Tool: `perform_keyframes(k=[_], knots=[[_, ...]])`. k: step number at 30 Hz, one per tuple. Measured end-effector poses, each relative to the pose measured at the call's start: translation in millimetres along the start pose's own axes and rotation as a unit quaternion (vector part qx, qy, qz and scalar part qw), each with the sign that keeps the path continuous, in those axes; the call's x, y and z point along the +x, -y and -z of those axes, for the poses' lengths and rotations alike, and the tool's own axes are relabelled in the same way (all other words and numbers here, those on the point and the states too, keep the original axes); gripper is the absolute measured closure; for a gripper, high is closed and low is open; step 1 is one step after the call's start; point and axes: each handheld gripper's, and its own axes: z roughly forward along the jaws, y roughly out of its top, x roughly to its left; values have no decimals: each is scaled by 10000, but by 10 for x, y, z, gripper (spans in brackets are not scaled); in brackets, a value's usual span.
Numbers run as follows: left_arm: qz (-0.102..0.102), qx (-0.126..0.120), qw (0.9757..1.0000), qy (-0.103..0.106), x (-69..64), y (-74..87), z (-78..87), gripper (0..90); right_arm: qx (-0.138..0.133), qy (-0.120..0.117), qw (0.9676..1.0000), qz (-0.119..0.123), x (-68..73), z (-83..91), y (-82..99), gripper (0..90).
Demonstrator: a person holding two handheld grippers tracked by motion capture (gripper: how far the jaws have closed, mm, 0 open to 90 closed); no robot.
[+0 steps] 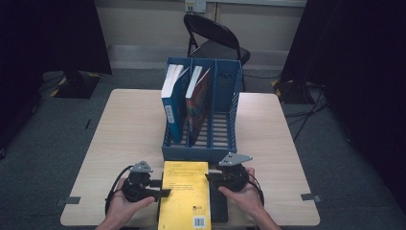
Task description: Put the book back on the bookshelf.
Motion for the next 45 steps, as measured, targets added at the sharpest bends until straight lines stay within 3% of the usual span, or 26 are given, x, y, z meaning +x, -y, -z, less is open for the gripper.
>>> perform_keyframes(k=[3, 5, 7, 13, 16, 21, 23, 29, 30, 36, 39, 44, 45], knots=[[35, 28, 10000, 11, 17, -35, -16, 497, 64, -259, 9996, 40, 82, 52, 35, 462], [-5, -17, 10000, 8, 19, -34, -20, 494, 87, -307, 9995, 53, 107, 57, 72, 462], [134, -94, 9998, 65, 42, -39, -29, 482, 112, -339, 9994, 50, 116, 47, 97, 462], [164, -203, 9996, -142, 109, -169, -91, 428, 81, -530, 9986, -18, 116, 9, 106, 463], [315, -249, 9991, -135, 184, -200, -169, 417, 64, -622, 9980, 6, 142, -11, 101, 462], [304, -345, 9987, -197, 217, -198, -165, 420, 9, -676, 9977, 40, 127, -14, 117, 460], [382, -348, 9986, -125, 230, -208, -179, 443, 5, -678, 9977, 54, 126, -15, 119, 459], [298, -371, 9987, -208, 205, -211, -168, 443, -12, -661, 9978, 65, 132, -13, 124, 461], [375, -434, 9983, -137, 205, -210, -159, 458, -9, -666, 9977, 79, 133, -11, 126, 462], [342, -632, 9973, 132, 192, -231, -99, 486, -20, -662, 9978, 81, 133, -12, 128, 461], [282, -610, 9976, 157, 164, -221, -93, 485, -25, -660, 9978, 78, 134, -12, 129, 462], [412, -461, 9962, 613, 129, -145, -93, 519, -43, -664, 9978, 74, 133, -13, 133, 461], [353, -465, 9968, 539, 103, -131, -95, 491, -41, -664, 9978, 78, 133, -13, 132, 461]])
